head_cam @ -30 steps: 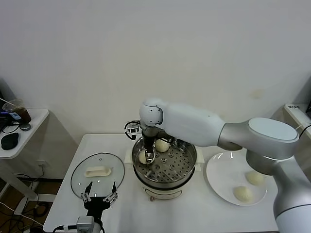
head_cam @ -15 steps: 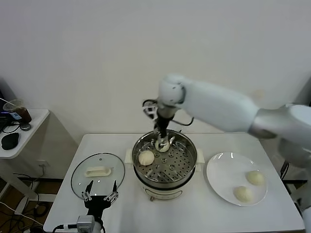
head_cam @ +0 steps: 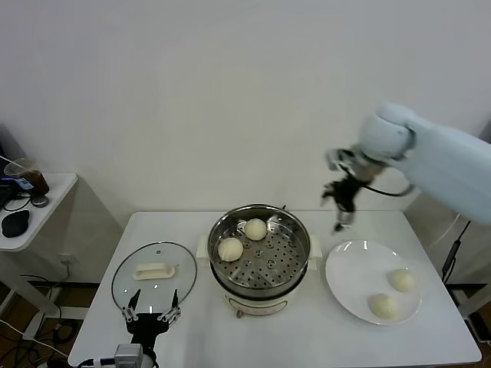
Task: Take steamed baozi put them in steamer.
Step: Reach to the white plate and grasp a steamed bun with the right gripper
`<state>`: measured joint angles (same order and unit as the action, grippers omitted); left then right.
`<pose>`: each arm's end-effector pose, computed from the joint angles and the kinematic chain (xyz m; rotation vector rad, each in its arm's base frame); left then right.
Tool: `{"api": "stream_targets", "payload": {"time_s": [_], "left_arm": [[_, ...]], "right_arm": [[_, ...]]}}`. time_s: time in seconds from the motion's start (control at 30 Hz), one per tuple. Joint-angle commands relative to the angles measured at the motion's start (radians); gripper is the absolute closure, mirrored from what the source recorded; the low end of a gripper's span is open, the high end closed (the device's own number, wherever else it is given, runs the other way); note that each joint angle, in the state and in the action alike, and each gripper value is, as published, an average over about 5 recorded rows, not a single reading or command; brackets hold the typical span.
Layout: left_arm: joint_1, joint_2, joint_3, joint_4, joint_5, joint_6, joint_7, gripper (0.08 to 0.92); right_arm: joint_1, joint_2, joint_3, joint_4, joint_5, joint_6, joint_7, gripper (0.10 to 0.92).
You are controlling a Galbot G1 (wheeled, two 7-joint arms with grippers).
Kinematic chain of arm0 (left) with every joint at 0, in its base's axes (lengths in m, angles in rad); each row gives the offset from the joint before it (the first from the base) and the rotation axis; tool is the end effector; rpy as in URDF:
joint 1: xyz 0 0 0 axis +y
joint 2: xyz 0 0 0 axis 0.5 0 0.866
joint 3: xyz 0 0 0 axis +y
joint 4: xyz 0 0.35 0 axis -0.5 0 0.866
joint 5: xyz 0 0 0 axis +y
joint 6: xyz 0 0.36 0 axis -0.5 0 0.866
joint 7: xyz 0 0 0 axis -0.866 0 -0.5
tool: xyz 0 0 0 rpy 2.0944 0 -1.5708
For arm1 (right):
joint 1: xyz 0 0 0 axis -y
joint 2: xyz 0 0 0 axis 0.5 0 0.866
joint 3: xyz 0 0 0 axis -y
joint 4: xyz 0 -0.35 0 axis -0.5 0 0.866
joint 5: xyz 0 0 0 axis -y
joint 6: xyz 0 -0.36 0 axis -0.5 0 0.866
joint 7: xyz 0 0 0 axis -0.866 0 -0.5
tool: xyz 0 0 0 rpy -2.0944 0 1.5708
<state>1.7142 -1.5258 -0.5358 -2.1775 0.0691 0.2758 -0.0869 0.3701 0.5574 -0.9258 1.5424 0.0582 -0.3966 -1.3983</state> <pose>0.1430 0.0101 -0.2964 0.1171 -2.8038 -0.1830 0.4945 -0.1167 -0.0324 1.3438 -1.3236 1.3063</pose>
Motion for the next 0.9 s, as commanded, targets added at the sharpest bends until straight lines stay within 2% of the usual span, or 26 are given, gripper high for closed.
{"api": "stream_targets", "payload": {"time_s": [0.03,0.3,0.67,0.9], "left_arm": [[0.007,-0.001,-0.002,0.003,0.002,0.001,-0.001,0.177],[0.019,-0.003,-0.001,0.021,0.011,0.001,-0.001,0.177],[-0.006,0.004,-0.002,0.067,0.021,0.003,0.004,0.177],[-0.015,0.006,-0.009,0.079,0.021,0.006,0.005,0.177]], "right_arm": [[-0.541,-0.289,0.351,0.123,-0.206,0.113,-0.023,0.203],[-0.733,-0.233,0.478,0.076,-0.296,0.122,-0.009,0.203],[-0.686,-0.115,0.444,-0.084,-0.358,0.149,0.010,0.203],[-0.687,-0.057,0.433,-0.134,-0.367,0.155,0.019,0.203]]}}
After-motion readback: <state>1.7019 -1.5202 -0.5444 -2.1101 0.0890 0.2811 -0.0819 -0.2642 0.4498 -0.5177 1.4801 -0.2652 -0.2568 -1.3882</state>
